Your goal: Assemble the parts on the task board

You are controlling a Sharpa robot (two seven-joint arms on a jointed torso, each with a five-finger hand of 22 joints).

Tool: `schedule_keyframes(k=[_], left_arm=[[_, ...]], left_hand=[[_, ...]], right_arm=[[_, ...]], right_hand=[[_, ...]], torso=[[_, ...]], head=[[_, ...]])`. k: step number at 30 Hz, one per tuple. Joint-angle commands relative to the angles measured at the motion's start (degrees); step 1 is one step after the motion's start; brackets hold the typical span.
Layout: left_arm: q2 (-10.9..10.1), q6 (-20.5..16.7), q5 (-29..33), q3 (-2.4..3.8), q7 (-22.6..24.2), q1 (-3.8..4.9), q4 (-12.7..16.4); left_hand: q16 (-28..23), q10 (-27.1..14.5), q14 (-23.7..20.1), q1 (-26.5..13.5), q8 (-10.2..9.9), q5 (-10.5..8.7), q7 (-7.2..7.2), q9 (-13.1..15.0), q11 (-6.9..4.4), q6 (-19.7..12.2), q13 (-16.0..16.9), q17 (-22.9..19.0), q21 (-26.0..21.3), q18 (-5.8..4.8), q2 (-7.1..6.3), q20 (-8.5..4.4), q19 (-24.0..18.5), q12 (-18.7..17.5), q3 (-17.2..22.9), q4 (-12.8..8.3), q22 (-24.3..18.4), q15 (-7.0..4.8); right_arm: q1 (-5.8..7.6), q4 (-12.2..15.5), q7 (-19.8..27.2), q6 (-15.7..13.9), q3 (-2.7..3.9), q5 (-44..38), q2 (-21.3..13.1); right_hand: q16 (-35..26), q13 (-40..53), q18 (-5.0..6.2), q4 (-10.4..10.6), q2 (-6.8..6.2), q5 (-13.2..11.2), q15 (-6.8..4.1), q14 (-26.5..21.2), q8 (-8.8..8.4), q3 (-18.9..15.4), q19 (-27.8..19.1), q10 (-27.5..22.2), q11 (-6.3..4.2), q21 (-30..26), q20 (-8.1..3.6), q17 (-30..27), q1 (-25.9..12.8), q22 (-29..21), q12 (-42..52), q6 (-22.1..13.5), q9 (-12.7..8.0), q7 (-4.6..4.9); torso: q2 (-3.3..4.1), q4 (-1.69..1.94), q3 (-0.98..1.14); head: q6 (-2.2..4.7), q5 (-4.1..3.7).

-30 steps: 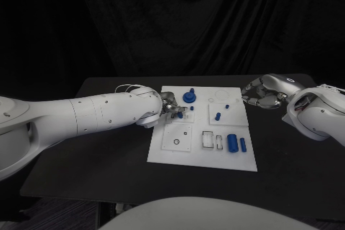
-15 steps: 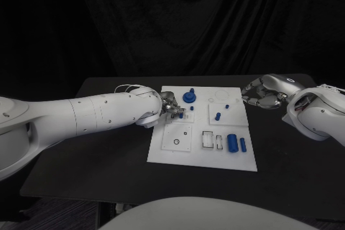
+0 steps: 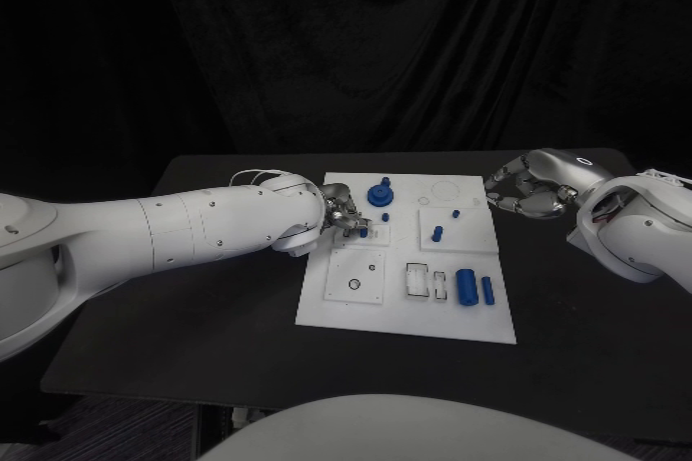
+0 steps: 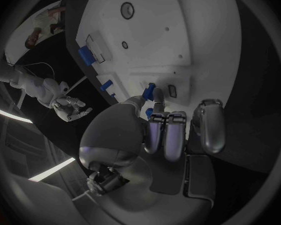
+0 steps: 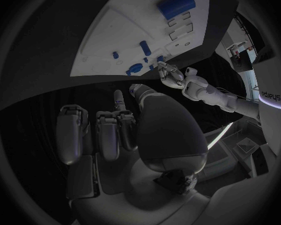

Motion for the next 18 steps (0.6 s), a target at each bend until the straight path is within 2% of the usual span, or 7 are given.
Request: schedule_keyframes(k=[1, 2, 3, 5, 10, 13, 18], left_arm=[[-0.05, -0.21, 0.16, 0.03, 1.28, -0.11, 0.26], [-0.06, -0.56, 0.16, 0.03, 1.45, -0.11, 0.29], [-0.10, -1.15, 0.16, 0.03, 1.73, -0.11, 0.32], [-0.20, -2.42, 0.16, 0.03, 2.30, -0.11, 0.41], [-0.94, -6.05, 0.16, 0.04, 3.78, -0.10, 1.19], [-1.70, -7.80, -1.33, 0.04, 4.40, -0.08, 2.24], [-3.15, -8.43, -5.28, 0.05, 4.06, 0.85, 4.55]], left_hand=[[0.15, 5.48, 6.17, 0.39, -0.27, -2.20, -0.17, -0.19, -0.43, 0.36, 14.64, 15.09, -0.22, 1.10, -0.19, -0.16, 0.09, -0.03, 0.50, 0.36, 6.52, -0.39], [0.15, 5.46, 6.17, 0.03, -0.31, -3.72, -0.11, -0.25, -0.38, 0.45, 14.63, 15.09, -0.20, 1.08, -0.16, -0.13, 0.12, -0.05, 0.45, 0.61, 6.57, -0.35], [0.15, 5.55, 6.17, -2.44, -0.55, -10.84, 0.20, -0.48, -0.11, 0.57, 14.69, 15.09, -0.23, 1.06, 0.24, 0.00, 0.18, 0.05, -0.51, 0.79, 6.69, -0.16], [0.15, 5.58, 6.17, -4.04, -0.80, -14.05, 0.38, -0.63, 0.05, 0.37, 14.71, 15.09, -0.16, 1.03, 0.26, 0.13, 0.32, 0.08, -1.52, 0.86, 6.85, -0.02], [0.15, 6.07, 6.17, -6.44, -1.04, -16.24, 0.51, -0.75, 0.15, 0.22, 15.07, 15.09, 0.49, 0.85, 0.10, 0.25, 0.97, 0.62, -3.78, 0.88, 7.46, 0.06], [0.15, 6.09, 6.17, -6.71, -1.01, -16.51, 0.48, -0.74, 0.12, 0.32, 15.08, 15.09, 0.94, 0.73, 0.04, 0.24, 1.33, 0.64, -4.19, 0.87, 7.77, 0.03], [0.15, 6.09, 6.17, -4.93, -0.73, -13.78, 0.02, -0.72, -0.25, 1.22, 15.08, 15.09, 1.51, 0.59, 0.15, 0.00, 1.95, 0.64, -4.64, 0.67, 8.28, -0.27]], right_arm=[[-0.14, 0.03, -1.04, 0.08, 0.05, -0.12, -0.03], [-0.14, 0.02, -1.04, 0.07, 0.05, -0.12, -0.02], [-0.15, 0.01, -1.03, 0.06, 0.05, -0.12, -0.01], [-0.15, 0.01, -1.01, 0.05, 0.05, -0.12, 0.00], [-0.15, 0.02, -0.98, 0.00, 0.05, -0.12, -0.09], [-0.15, 0.02, -0.99, -0.04, 0.05, -0.12, -0.21], [-0.15, -0.15, -0.98, -0.08, 0.05, 0.47, -0.16]], right_hand=[[0.17, 7.11, 0.61, -0.05, 0.16, 0.27, 0.40, 6.15, -0.24, 0.36, 1.57, 0.40, 0.32, -0.38, 0.34, 15.10, 0.31, 12.46, -0.20, 0.35, -0.06, -0.08], [0.17, 7.11, 0.61, -0.05, 0.16, 0.27, 0.40, 6.15, -0.24, 0.36, 1.57, 0.40, 0.32, -0.38, 0.34, 15.10, 0.31, 12.46, -0.20, 0.35, -0.06, -0.08], [0.17, 7.11, 0.61, -0.05, 0.16, 0.27, 0.40, 6.15, -0.24, 0.36, 1.57, 0.40, 0.32, -0.38, 0.34, 15.10, 0.31, 12.46, -0.20, 0.35, -0.06, -0.08], [0.17, 7.11, 0.61, -0.05, 0.16, 0.27, 0.40, 6.15, -0.24, 0.36, 1.57, 0.40, 0.32, -0.38, 0.34, 15.10, 0.31, 12.46, -0.20, 0.35, -0.06, -0.08], [0.17, 7.07, 0.62, -0.05, 0.17, 0.26, 0.40, 6.15, -0.25, 0.38, 1.55, 0.38, 0.32, -0.42, 0.33, 15.10, 0.30, 12.45, -0.22, 0.37, -0.08, -0.07], [0.17, 7.07, 0.62, -0.05, 0.17, 0.26, 0.40, 6.15, -0.25, 0.38, 1.55, 0.38, 0.32, -0.42, 0.33, 15.10, 0.30, 12.45, -0.22, 0.37, -0.08, -0.07], [0.17, 7.10, 0.62, -0.04, 0.18, 0.26, 0.40, 6.15, -0.26, 0.38, 1.57, 0.40, 0.33, -0.40, 0.33, 15.10, 0.28, 12.46, -0.21, 0.38, -0.08, -0.07]], torso=[[0.04, 0.00, -0.01], [0.04, 0.02, 0.00], [0.03, 0.03, -0.01], [0.02, 0.03, -0.03], [0.04, 0.03, 0.00], [0.02, 0.00, -0.03], [0.04, 0.01, 0.00]], head=[[0.00, 0.06], [0.00, 0.10], [0.00, 0.08], [0.00, 0.09], [0.00, 0.09], [0.00, 0.04], [0.00, 0.05]])
